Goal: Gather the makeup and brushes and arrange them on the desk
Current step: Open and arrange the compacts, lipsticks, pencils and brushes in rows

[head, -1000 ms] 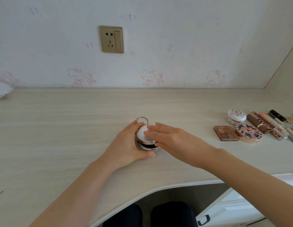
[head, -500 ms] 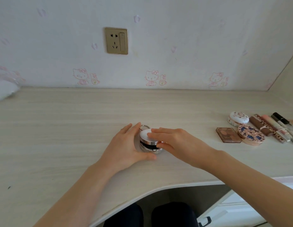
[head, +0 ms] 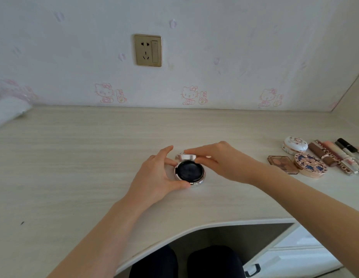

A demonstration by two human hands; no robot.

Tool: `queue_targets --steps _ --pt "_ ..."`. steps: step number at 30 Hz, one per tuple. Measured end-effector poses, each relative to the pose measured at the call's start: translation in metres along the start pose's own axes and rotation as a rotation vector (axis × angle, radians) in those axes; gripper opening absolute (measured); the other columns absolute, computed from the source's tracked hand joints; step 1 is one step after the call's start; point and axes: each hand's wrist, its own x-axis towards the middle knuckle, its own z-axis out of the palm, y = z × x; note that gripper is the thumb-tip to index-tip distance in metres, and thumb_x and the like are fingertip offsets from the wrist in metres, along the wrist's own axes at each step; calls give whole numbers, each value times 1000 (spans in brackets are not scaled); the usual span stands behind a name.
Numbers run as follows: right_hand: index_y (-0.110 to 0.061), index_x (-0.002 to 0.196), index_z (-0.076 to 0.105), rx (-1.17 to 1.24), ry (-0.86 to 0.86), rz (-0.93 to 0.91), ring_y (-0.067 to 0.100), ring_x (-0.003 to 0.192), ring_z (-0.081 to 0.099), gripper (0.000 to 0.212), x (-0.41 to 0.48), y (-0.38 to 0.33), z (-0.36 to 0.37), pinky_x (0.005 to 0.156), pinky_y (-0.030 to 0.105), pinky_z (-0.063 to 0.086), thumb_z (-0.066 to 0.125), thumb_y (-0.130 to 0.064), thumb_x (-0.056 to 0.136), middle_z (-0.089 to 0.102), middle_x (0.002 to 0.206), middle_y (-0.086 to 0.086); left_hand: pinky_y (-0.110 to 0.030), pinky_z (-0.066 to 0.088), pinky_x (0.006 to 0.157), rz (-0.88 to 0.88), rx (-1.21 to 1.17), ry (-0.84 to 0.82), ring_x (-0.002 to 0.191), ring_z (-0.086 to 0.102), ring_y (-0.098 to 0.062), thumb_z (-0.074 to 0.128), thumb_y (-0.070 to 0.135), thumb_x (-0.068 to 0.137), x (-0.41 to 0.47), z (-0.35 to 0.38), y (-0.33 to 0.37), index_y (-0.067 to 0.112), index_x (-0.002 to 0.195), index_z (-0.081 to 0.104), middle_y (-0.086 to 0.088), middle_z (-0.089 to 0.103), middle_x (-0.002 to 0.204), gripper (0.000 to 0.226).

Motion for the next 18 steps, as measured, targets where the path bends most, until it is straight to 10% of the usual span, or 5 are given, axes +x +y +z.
queue_targets --steps 8,13,18 --pt "-33 128 57 99 -118 78 5 115 57 32 16 2 -15 101 25 40 49 -27 97 60 128 -13 -25 36 96 -17 -43 6 119 46 -4 89 47 51 0 0 -1 37 139 36 33 61 99 103" --pt "-29 128 57 135 -118 87 -1 106 53 32 15 -1 -16 84 6 36 49 -24 98 62 121 -13 -24 35 93 -6 -61 11 118 46 -4 89 43 52 -1 1 -1 36 136 37 32 61 98 99" --pt "-29 136 47 255 -33 149 4 121 52 40 9 3 -6 99 15 37 52 -25 96 55 133 -9 -22 33 91 -11 -71 13 117 46 -3 89 44 52 0 3 -1 36 138 34 29 61 101 102"
